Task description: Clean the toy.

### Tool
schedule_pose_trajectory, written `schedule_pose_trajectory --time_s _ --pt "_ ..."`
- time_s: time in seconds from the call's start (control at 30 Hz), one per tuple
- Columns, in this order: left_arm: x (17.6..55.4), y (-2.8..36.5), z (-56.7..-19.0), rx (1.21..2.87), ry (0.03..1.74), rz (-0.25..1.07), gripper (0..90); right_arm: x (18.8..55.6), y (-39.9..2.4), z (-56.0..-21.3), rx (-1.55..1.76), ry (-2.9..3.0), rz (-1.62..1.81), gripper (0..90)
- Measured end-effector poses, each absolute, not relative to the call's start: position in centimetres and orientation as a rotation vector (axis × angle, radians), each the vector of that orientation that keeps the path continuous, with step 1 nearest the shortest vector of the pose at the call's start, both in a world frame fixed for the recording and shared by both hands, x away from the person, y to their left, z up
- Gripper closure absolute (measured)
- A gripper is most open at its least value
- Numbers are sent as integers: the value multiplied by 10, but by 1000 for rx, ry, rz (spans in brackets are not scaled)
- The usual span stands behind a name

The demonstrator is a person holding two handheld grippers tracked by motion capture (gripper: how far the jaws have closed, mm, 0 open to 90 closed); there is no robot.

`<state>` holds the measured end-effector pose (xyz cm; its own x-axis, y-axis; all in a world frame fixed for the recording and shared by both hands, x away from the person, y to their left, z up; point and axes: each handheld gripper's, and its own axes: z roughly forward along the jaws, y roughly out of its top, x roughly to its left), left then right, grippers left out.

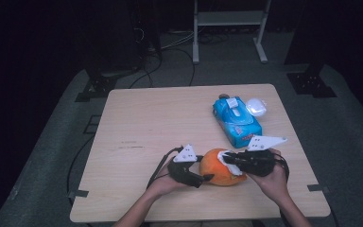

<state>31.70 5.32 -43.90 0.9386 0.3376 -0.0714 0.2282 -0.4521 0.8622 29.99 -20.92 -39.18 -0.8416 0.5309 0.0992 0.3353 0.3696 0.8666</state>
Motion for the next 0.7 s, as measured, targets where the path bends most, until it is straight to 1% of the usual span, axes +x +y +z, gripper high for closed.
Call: schedule_pose_trajectory --time_s 0.1,0.17,0.23,0.33,0.37,0.43,0.5,0.53,0.57,0.63,0.7 --pt "316 57 -431 2050 401 113 389 298 -206 -389 754 2425 1474 829" --pt "312 61 -419 2041 384 125 410 298 -207 -384 754 2414 1521 829" --pt "309 62 -411 2048 379 139 409 297 -207 -381 753 2406 1534 828" --pt "310 62 -418 2069 376 126 368 299 -207 -386 756 2419 1523 829" --pt "312 62 -421 2067 382 117 332 300 -208 -389 765 2430 1510 829" --pt "317 62 -425 2056 404 85 214 302 -210 -395 783 2449 1501 829" --pt "320 62 -428 2064 437 76 162 304 -214 -397 804 2455 1534 830" --pt "322 62 -429 2057 445 58 153 305 -215 -396 807 2455 1530 829" --pt "322 62 -431 2052 437 43 170 305 -215 -396 803 2451 1526 829" --pt "321 61 -432 2047 433 51 268 306 -214 -395 804 2447 1518 829" --pt "319 60 -428 2055 440 67 325 304 -210 -393 797 2444 1512 830"
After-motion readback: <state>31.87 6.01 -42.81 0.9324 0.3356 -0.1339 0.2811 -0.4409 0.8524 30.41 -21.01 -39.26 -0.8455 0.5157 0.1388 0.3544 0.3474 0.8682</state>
